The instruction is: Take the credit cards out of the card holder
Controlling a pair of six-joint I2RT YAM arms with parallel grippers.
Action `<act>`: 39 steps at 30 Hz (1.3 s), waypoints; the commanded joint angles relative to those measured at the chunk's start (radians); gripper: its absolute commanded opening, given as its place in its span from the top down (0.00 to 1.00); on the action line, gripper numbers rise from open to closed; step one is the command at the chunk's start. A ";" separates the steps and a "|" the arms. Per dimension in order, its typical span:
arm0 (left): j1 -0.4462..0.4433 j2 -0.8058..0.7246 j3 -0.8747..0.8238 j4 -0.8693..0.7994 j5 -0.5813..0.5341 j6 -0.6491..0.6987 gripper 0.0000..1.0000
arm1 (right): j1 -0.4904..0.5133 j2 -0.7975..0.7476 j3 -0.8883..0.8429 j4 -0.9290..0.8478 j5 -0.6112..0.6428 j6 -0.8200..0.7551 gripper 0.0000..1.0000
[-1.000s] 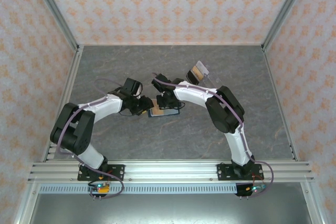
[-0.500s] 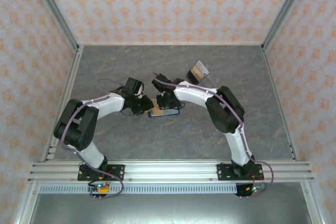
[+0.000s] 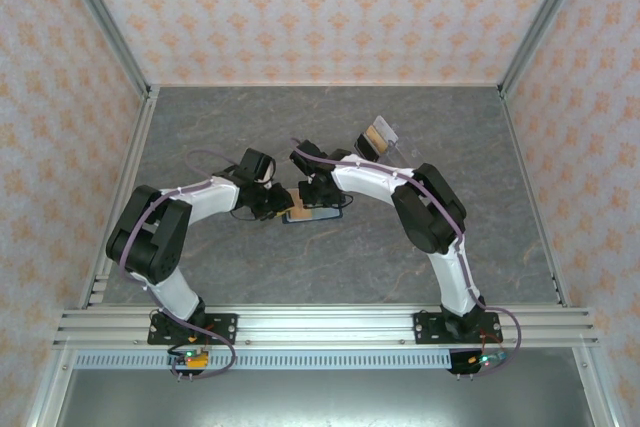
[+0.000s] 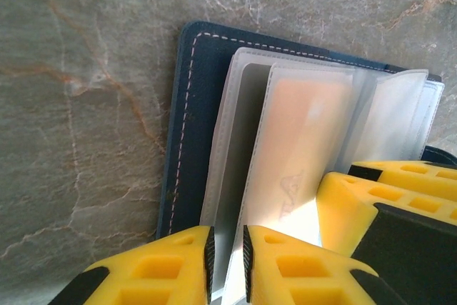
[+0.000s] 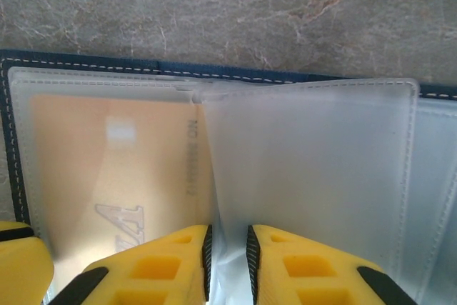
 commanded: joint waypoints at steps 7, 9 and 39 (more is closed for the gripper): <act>-0.015 0.022 0.024 0.030 0.037 0.023 0.80 | -0.005 0.045 -0.048 -0.018 0.004 0.009 0.78; -0.016 0.027 0.023 0.041 0.047 0.023 0.80 | -0.006 0.043 -0.049 -0.017 0.000 0.009 0.78; -0.012 -0.097 0.060 -0.159 -0.091 0.126 0.92 | -0.105 -0.327 -0.292 0.215 -0.077 0.084 0.67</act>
